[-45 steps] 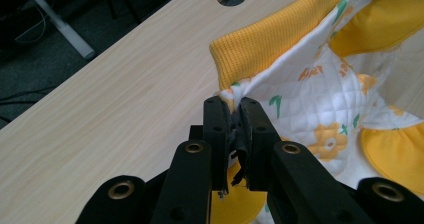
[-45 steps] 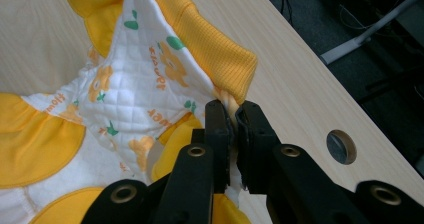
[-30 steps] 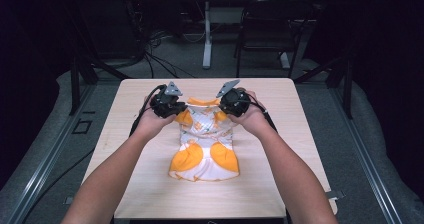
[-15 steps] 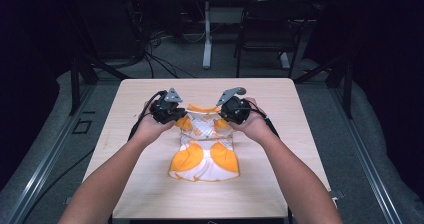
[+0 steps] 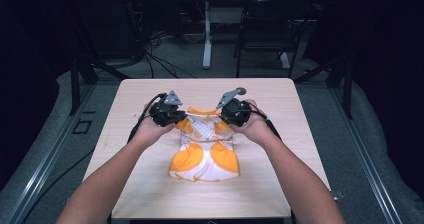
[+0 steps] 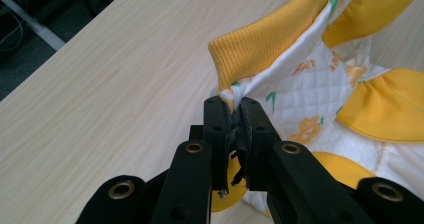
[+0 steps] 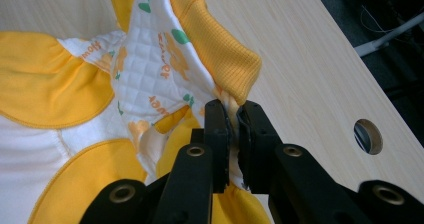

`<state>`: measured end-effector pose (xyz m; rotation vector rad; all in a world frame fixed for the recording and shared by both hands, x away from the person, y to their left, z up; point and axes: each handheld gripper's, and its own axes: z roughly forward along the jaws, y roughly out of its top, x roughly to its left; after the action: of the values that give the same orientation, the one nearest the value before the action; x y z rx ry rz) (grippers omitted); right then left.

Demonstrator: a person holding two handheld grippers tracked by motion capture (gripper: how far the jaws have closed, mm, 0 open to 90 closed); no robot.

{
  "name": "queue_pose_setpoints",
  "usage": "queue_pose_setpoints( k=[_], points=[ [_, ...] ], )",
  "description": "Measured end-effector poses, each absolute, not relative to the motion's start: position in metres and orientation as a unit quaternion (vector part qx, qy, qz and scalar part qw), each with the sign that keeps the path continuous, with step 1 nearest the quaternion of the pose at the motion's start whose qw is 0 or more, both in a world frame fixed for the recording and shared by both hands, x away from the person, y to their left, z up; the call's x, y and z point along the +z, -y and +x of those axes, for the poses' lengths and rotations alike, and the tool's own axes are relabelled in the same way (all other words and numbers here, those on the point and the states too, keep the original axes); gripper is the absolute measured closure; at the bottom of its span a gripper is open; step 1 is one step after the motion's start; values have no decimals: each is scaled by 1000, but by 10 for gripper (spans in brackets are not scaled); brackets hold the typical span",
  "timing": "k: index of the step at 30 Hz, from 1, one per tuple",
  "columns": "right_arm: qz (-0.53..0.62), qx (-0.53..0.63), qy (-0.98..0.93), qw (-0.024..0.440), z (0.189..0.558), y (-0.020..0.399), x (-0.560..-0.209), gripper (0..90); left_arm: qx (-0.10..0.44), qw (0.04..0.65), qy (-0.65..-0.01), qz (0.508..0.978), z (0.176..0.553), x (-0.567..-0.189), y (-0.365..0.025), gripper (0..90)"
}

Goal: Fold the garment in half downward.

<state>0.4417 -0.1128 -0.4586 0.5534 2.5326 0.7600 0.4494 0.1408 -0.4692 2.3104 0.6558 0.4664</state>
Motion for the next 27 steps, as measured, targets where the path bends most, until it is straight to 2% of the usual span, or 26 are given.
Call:
queue_pose_setpoints(
  k=[27],
  points=[
    [188, 283, -919, 199, 420, 120, -469, 826, 156, 337, -239, 897, 432, -477, -140, 834]
  ],
)
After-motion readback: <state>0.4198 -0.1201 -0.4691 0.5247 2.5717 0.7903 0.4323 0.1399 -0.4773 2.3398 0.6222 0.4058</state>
